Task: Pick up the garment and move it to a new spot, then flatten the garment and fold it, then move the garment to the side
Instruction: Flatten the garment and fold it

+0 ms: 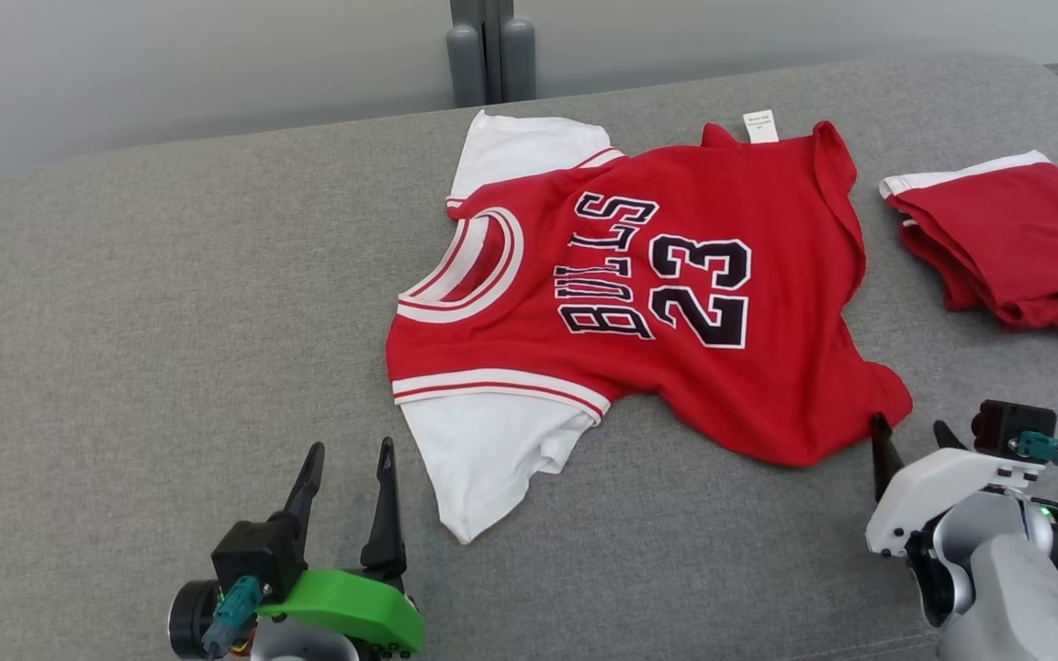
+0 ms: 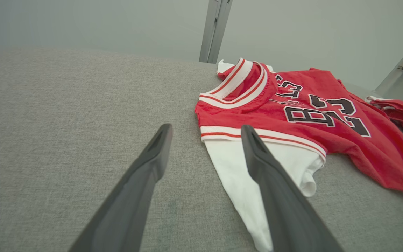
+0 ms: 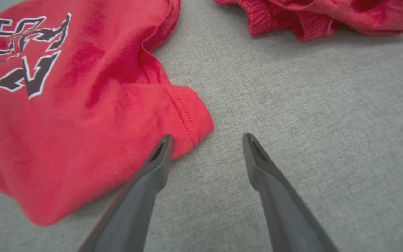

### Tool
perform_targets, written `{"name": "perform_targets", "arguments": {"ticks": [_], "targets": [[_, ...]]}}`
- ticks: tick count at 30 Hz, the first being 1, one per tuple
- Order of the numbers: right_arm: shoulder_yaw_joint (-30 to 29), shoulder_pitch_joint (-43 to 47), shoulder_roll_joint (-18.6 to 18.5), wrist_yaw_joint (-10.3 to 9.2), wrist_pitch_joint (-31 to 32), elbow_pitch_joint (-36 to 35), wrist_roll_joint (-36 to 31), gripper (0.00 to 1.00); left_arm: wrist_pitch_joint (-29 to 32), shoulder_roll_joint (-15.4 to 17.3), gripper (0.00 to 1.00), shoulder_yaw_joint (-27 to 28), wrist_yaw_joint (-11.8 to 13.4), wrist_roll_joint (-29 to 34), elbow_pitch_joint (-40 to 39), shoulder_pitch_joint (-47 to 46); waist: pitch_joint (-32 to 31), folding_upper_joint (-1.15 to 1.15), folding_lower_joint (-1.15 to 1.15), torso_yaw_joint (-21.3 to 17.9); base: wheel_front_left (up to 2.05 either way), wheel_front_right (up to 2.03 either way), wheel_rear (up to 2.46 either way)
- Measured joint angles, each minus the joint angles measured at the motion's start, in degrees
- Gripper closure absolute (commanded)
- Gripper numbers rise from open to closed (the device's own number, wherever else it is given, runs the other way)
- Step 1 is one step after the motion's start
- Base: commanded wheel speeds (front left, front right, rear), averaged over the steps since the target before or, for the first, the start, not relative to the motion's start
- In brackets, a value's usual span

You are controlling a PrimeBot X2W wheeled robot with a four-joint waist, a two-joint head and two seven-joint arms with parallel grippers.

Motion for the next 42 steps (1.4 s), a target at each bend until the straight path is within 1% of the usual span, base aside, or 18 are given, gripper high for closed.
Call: {"name": "perform_targets", "arguments": {"ticks": [1, 2, 3, 4, 5, 8, 13, 17, 21, 24, 26, 32, 36, 40, 41, 42], "targets": [[0.79, -1.02, -0.01, 0.0, -0.29, 1.66, 0.87, 0.0, 0.14, 0.04, 0.0, -0.07, 0.0, 0.01, 0.02, -0.17, 0.09, 0.0, 0.0, 0.19, 0.0, 0.0, 0.0], [1.81, -1.88, 0.0, 0.0, -0.46, 3.19, 2.03, 0.31, 0.15, 0.07, 0.0, -0.13, 0.0, 0.01, 0.01, -0.27, 0.15, 0.0, 0.0, 0.38, 0.0, 0.0, 0.0], [2.67, -2.46, 0.05, 0.0, -0.88, 4.25, 2.79, 0.52, 0.15, 0.08, 0.0, -0.2, 0.02, 0.01, 0.03, -0.32, 0.18, 0.0, 0.0, 0.53, 0.0, 0.0, 0.0], [3.58, -3.06, 0.14, 0.0, -1.51, 5.3, 3.36, 0.64, 0.15, 0.08, 0.0, -0.24, 0.18, 0.01, 0.05, -0.35, 0.19, 0.0, 0.0, 0.7, 0.0, 0.0, 0.0], [4.31, -3.59, 0.19, 0.0, -2.13, 6.17, 3.56, 0.71, 0.15, 0.09, 0.0, -0.27, 0.19, 0.01, 0.09, -0.37, 0.18, 0.0, 0.0, 0.84, 0.0, 0.0, 0.0], [5.9, -4.76, 0.16, 0.0, -4.44, 7.42, 2.22, 1.0, 0.15, 0.11, 0.0, -0.32, 0.38, 0.0, 0.11, -0.37, 0.04, 0.0, 0.0, 1.07, 0.0, 0.0, 0.0], [8.86, -7.18, 0.14, 0.0, -7.23, 6.77, -0.89, 1.0, 0.14, 0.25, 0.0, -0.2, 0.53, -0.08, 0.03, -0.36, -0.14, 0.0, 0.0, 0.81, 0.0, 0.0, 0.0], [11.31, -8.22, 0.15, 0.0, -7.64, 4.78, -3.76, 1.0, 0.13, 0.27, 0.0, -0.31, 0.76, -0.1, -0.01, -0.34, -0.29, 0.0, 0.0, 0.25, 0.0, 0.0, 0.0], [11.52, -8.22, 0.16, 0.0, -6.81, 1.99, -6.54, 1.0, 0.1, 0.27, 0.0, -0.38, 0.92, -0.26, -0.1, -0.29, -0.48, 0.0, 0.0, -0.29, 0.0, 0.0, 0.0], [9.45, -7.7, 0.19, 0.0, -5.84, -0.65, -8.56, 1.0, 0.09, 0.32, 0.0, -0.43, 1.02, -0.3, -0.21, -0.21, -0.58, 0.0, 0.0, -0.62, 0.0, 0.0, 0.0], [6.97, -6.5, 0.15, 0.0, -4.93, -2.86, -10.12, 1.0, 0.08, 0.35, 0.0, -0.47, 1.15, -0.45, -0.33, -0.18, -0.58, 0.0, 0.0, -0.79, 0.0, 0.0, 0.0], [-1.45, -1.67, 0.0, 0.0, -2.69, -7.83, -12.06, 1.0, 0.07, 0.48, 0.0, -0.55, 1.19, -0.58, -0.52, -0.12, -0.25, 0.0, 0.0, -1.01, 0.0, 0.0, 0.0], [-5.65, 0.53, 0.03, 0.0, -2.23, -9.2, -12.82, 1.0, 0.07, 0.55, 0.0, -0.59, 1.19, -0.68, -0.53, -0.13, -0.06, 0.0, 0.0, -1.1, 0.0, 0.0, 0.0], [-7.45, 1.32, 0.03, 0.0, -2.59, -8.92, -13.84, 1.0, 0.05, 0.69, 0.0, -0.65, 1.19, -0.87, -0.34, -0.14, -0.08, 0.0, 0.0, -1.28, 0.0, 0.0, 0.0], [-7.76, 1.4, 0.05, 0.01, -2.69, -8.29, -14.21, 0.85, -0.07, 0.69, 0.0, -0.78, 1.18, -0.87, -0.2, -0.14, -0.13, 0.0, 0.0, -1.32, 0.0, 0.0, 0.0], [-8.35, 1.43, 0.14, 0.01, -2.89, -7.65, -14.28, 0.56, -0.09, 0.69, 0.0, -0.85, 1.18, -0.88, -0.09, -0.15, -0.22, 0.0, 0.0, -1.35, 0.0, 0.0, 0.0]]}}
